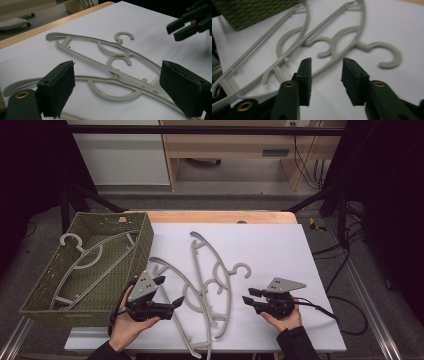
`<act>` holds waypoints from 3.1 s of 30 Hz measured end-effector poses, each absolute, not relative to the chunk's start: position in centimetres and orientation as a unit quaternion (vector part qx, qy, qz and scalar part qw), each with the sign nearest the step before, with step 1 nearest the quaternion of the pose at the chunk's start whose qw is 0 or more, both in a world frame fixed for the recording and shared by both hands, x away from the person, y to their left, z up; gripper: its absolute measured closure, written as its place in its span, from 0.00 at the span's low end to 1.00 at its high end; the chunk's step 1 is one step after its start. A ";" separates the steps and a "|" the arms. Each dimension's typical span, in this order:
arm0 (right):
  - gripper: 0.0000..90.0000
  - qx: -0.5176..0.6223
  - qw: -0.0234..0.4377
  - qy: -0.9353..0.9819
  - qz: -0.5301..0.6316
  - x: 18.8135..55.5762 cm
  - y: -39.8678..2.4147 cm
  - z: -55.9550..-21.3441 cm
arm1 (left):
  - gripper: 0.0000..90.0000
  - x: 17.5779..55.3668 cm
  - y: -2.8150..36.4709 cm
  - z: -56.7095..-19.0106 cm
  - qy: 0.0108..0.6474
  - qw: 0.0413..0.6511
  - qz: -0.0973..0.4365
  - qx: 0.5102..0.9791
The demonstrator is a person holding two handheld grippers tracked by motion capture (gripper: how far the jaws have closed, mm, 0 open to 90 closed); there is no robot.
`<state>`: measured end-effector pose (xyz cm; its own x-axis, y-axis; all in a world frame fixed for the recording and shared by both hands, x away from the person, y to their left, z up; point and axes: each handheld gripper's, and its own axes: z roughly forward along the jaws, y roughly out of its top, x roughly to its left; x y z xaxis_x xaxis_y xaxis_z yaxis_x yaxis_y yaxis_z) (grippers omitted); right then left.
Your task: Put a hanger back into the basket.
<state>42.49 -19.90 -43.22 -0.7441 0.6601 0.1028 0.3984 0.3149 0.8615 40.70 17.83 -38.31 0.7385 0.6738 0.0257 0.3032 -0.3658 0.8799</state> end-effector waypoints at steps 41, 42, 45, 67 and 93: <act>0.13 0.391 0.229 0.736 0.503 42.7 -24.3 -40.5 | 0.40 44.2 2.7 -45.9 0.294 0.359 0.089 0.881; 0.12 0.392 0.229 0.736 0.503 42.7 -24.3 -40.5 | 0.43 44.2 2.5 -46.1 0.294 0.358 0.087 0.882; 0.11 0.391 0.226 0.736 0.503 42.7 -24.3 -40.5 | 0.45 44.1 1.9 -46.8 0.296 0.346 0.083 0.886; 0.11 0.392 0.223 0.741 0.498 42.8 -24.2 -40.6 | 0.69 44.3 2.4 -46.2 0.316 0.307 0.054 0.896; 0.11 0.390 0.225 0.739 0.501 42.7 -24.5 -40.4 | 0.77 43.7 1.6 -46.3 0.308 0.319 0.049 0.895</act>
<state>42.75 -24.46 -40.41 -0.5950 0.8017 0.0572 0.3504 0.1948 0.9161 43.65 1.63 -46.26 0.8056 0.5823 -0.1094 0.5203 -0.6070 0.6007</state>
